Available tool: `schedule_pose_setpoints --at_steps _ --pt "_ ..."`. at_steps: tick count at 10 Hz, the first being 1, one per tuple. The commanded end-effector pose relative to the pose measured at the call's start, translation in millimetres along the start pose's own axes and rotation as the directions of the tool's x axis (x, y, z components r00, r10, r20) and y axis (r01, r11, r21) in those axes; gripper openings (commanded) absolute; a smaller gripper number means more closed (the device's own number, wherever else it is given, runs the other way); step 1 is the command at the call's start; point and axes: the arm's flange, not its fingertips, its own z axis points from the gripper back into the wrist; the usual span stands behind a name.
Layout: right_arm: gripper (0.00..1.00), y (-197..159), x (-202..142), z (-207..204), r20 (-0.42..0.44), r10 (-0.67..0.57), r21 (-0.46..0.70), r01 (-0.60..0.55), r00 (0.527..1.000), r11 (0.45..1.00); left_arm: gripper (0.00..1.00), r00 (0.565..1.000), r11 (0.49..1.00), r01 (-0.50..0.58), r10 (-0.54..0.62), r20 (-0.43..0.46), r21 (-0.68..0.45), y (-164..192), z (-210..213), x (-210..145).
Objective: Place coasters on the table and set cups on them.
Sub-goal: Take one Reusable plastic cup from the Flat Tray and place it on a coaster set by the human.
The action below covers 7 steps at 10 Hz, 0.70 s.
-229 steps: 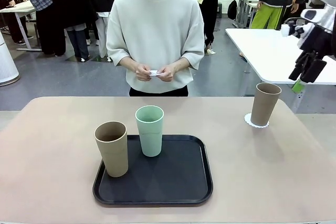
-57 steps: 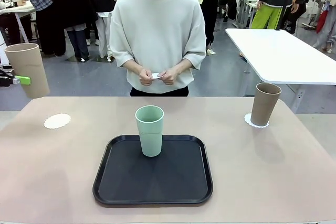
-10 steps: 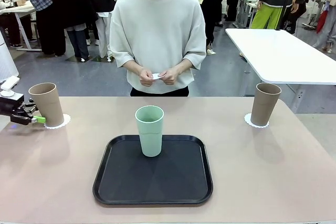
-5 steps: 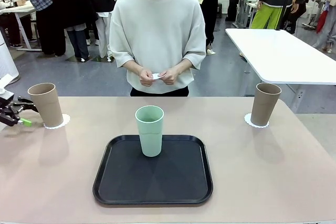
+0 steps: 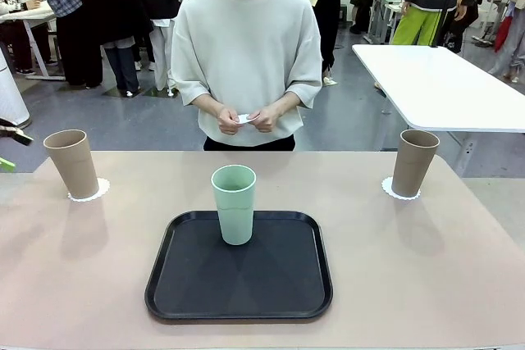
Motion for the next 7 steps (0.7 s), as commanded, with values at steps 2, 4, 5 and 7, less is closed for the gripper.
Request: schedule_pose_setpoints --at_steps 2,4,5,7 --pt "1.00 1 -1 -1 0.011 0.004 0.000 -0.004 1.000 1.000 1.00 0.982 0.995 0.094 -0.090 -0.166 0.016 -46 10 81" --pt "1.00 1 -1 -1 0.011 0.004 0.000 -0.004 1.000 1.000 1.00 0.953 0.987 0.158 -0.151 -0.261 0.003 -62 21 123" --pt "1.00 1 -1 -1 0.011 0.004 0.000 -0.004 1.000 1.000 1.00 0.930 0.980 0.201 -0.191 -0.313 -0.001 -72 21 145" --pt "1.00 1 -1 -1 0.011 0.004 0.000 -0.004 1.000 1.000 1.00 0.897 0.983 0.169 -0.182 -0.403 -0.067 -87 16 172"
